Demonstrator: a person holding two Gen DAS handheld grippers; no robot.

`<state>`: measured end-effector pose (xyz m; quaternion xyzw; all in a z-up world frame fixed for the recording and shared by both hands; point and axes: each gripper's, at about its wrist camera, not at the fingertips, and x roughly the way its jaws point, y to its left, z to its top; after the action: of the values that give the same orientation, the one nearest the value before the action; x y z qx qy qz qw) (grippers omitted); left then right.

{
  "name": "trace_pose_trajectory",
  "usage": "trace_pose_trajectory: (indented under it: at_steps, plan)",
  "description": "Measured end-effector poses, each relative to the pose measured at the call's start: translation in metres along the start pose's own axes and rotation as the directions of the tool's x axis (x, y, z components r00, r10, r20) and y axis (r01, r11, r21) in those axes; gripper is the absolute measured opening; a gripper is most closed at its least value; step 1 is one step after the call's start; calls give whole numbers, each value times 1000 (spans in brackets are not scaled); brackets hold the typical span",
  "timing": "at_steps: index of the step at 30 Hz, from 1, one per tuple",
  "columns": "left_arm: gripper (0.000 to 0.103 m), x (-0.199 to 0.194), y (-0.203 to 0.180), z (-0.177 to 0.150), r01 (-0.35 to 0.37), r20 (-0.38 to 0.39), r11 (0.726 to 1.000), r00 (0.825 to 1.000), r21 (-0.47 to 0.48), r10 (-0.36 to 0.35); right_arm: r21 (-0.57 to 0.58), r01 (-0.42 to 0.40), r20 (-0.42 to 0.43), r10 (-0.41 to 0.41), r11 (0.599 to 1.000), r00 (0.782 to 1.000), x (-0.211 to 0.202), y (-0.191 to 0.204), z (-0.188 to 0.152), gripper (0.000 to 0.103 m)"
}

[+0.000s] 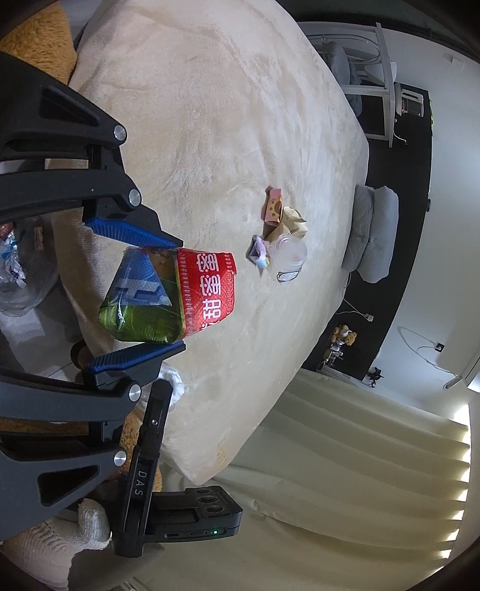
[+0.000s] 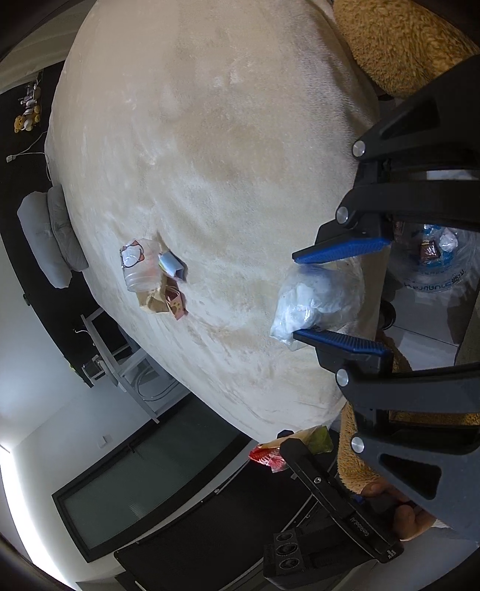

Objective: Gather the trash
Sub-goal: 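Carry the snack bag and white bag down over the clear bin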

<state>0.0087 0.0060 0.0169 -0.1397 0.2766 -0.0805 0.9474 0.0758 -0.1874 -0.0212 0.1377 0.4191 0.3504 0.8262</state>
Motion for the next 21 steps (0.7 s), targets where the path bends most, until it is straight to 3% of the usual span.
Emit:
trace_pose_trajectory:
  at_steps: [13, 21]
  plan:
    - [47, 14, -9, -34, 43, -127, 999, 991, -13, -44, -7, -58, -98, 57, 998, 994, 12, 2, -18, 37]
    - [47, 35, -3, -59, 40, -250, 999, 967, -29, -46, 10, -61, -183, 62, 998, 981, 26, -8, -31, 37]
